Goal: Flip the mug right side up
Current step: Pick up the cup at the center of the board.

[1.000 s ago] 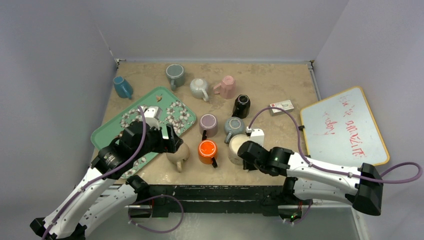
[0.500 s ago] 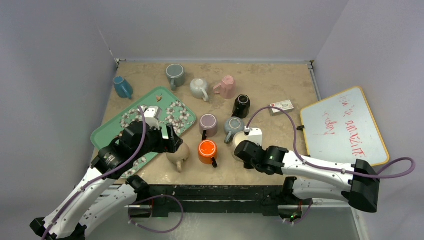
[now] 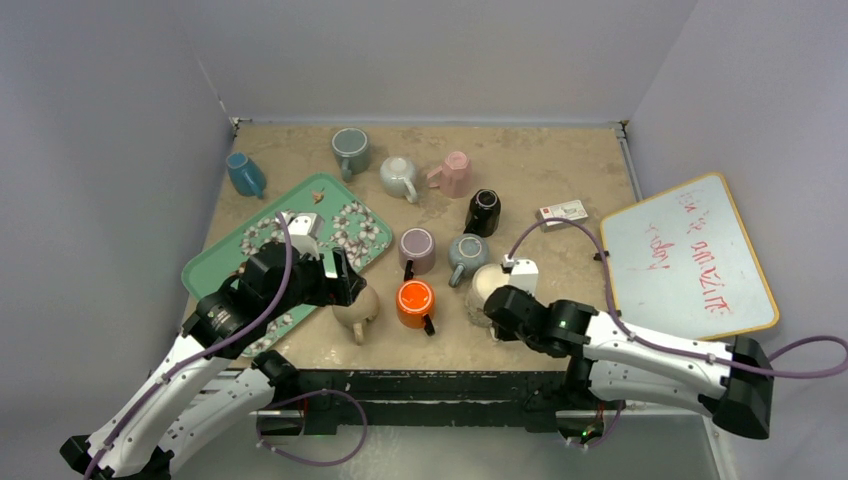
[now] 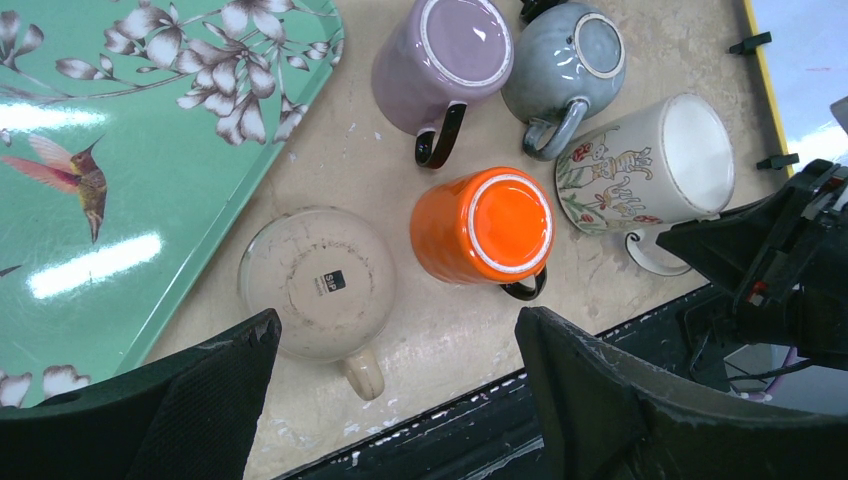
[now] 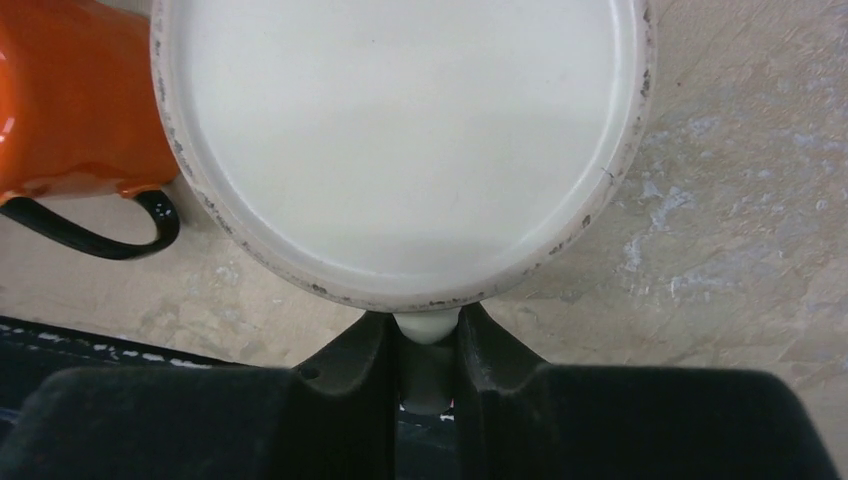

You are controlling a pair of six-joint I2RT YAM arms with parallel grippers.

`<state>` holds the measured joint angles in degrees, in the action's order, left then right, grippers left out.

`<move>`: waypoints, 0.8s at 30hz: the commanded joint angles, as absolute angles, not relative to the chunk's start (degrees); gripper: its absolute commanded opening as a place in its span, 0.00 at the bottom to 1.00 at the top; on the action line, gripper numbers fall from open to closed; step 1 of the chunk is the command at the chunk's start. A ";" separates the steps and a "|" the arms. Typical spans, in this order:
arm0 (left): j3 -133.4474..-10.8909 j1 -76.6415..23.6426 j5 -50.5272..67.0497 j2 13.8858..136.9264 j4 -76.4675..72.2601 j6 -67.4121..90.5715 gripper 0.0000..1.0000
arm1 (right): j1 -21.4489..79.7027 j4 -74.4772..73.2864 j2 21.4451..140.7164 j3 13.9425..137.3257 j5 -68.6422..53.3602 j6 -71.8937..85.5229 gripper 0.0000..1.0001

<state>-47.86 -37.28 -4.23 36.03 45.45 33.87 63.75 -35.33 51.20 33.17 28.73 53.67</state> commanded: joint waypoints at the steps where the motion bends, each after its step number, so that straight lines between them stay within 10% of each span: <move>1: -47.44 -37.67 -3.53 35.81 43.43 34.28 0.87 | 63.81 -31.32 41.47 31.38 31.22 57.49 0.00; 24: -47.45 -37.57 6.20 34.77 39.76 40.12 0.85 | 63.81 -15.35 24.34 27.06 26.66 60.32 0.00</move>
